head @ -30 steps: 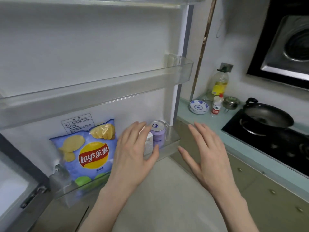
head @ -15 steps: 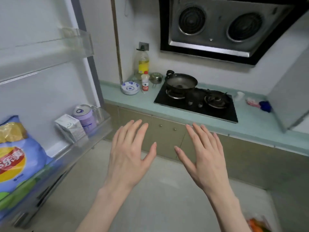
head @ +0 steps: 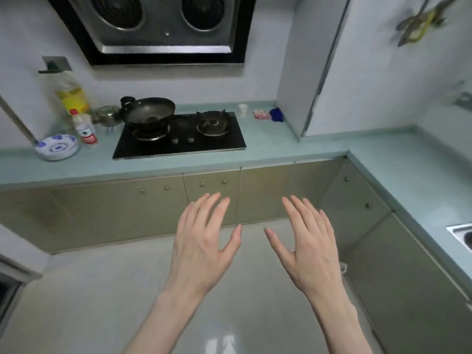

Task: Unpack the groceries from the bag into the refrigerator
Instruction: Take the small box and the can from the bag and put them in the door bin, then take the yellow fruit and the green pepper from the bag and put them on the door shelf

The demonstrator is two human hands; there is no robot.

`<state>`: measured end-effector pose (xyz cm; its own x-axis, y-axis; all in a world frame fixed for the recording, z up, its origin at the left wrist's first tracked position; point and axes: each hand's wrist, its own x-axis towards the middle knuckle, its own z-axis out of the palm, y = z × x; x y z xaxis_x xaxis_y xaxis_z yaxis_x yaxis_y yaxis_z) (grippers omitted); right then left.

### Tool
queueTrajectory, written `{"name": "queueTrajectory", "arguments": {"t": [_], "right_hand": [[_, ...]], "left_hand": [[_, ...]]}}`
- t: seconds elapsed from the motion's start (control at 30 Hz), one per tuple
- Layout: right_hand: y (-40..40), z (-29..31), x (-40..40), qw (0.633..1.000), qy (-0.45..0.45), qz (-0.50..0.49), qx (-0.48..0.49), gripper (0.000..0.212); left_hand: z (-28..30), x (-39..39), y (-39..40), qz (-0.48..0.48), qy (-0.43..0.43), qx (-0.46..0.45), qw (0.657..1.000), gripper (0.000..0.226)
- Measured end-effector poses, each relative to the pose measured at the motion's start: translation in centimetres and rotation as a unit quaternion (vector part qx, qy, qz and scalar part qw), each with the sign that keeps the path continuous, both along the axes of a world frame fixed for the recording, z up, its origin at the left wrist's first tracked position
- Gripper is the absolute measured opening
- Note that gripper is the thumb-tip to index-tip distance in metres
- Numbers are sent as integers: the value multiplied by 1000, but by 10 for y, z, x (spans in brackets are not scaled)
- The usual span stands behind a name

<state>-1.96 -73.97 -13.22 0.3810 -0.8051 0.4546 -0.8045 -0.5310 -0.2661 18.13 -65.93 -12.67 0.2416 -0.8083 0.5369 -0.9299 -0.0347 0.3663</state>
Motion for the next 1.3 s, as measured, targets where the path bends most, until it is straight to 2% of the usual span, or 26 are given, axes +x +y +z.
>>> {"name": "queueTrajectory", "arguments": {"t": [0.33,0.57,0.8,1.17,1.3], "right_hand": [[-48,-31,-170,995,-11,-98,27,68],[-76,-45,-238,987,-45,-148,36,66],[-105,-68,-268,977,-59,-197,62,64],[-165,-102,-276,962,-30,-259,81,64],[-196,-124,-275,956,-50,-271,99,61]], "left_hand": [[-40,-160,-99,-94,-14,10,995,52],[-54,-227,-143,-137,-33,23,990,52],[-79,-244,-196,-180,-37,44,982,51],[-130,-260,-305,-255,-9,69,964,50],[-153,-265,-339,-269,-4,89,959,50]]}}
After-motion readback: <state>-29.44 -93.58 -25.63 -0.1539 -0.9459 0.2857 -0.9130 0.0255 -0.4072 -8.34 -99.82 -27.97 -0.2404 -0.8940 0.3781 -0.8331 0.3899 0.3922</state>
